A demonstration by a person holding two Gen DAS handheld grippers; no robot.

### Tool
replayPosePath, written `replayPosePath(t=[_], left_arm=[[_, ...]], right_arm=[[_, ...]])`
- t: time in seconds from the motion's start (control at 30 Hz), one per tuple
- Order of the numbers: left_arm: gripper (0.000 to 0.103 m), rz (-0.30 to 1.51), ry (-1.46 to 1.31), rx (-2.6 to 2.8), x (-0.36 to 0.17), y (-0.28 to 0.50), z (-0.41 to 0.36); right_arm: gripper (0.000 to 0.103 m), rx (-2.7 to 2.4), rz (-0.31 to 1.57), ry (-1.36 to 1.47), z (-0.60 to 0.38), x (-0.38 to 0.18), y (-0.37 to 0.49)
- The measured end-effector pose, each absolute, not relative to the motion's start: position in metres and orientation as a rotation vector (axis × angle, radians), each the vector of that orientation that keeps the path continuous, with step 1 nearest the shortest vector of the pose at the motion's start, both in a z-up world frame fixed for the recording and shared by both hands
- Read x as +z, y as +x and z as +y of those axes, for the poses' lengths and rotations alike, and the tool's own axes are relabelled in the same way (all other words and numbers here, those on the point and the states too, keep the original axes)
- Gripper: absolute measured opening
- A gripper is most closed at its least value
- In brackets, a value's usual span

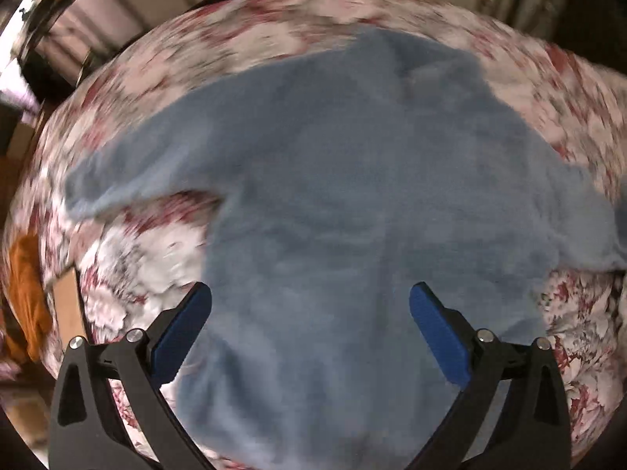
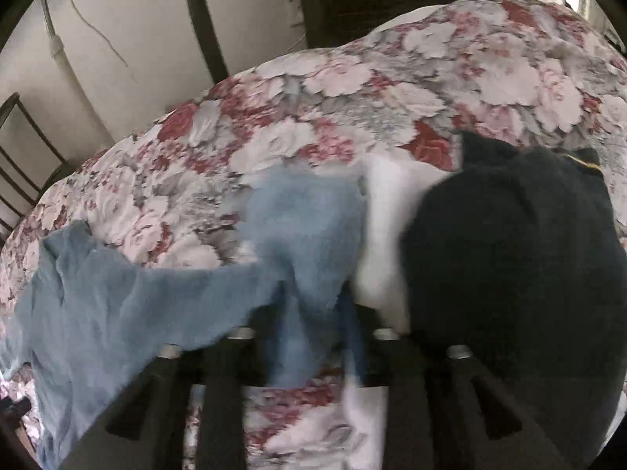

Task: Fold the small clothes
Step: 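Reach the right tool to the jacket sleeve while the left tool approaches the jacket body, then grasp the sleeve cuff with the right tool and lift it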

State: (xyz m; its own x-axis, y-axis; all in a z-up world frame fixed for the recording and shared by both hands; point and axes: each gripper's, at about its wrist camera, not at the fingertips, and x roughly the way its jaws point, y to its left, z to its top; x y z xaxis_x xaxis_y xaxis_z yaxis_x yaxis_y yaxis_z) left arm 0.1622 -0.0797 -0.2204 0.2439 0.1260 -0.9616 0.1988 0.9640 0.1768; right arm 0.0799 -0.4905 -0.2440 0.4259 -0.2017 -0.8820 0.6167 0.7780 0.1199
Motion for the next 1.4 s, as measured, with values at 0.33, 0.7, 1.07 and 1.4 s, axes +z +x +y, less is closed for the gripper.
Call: replayPosePath(t=[0.33, 0.7, 1.07, 1.4], left_arm=[[0.099, 1.462, 0.193, -0.115, -0.271, 0.159, -0.161], [0.099, 1.445, 0.277, -0.117, -0.296, 0.18, -0.17], [0.099, 1.453, 0.314, -0.101, -0.309, 0.198, -0.175], [0.099, 1.416, 0.291, -0.053, -0.293, 0.214, -0.161]], right_arm=[[0.0, -0.558, 0.88, 0.584, -0.495, -0.23, 0.052], [0.055, -0.649, 1.089, 0.513, -0.502, -0.256, 0.12], [0.004, -0.67, 1.159, 0.33, -0.51, -0.272, 0.103], [0.004, -0.465, 0.907, 0.582, -0.46, -0.208, 0.092]])
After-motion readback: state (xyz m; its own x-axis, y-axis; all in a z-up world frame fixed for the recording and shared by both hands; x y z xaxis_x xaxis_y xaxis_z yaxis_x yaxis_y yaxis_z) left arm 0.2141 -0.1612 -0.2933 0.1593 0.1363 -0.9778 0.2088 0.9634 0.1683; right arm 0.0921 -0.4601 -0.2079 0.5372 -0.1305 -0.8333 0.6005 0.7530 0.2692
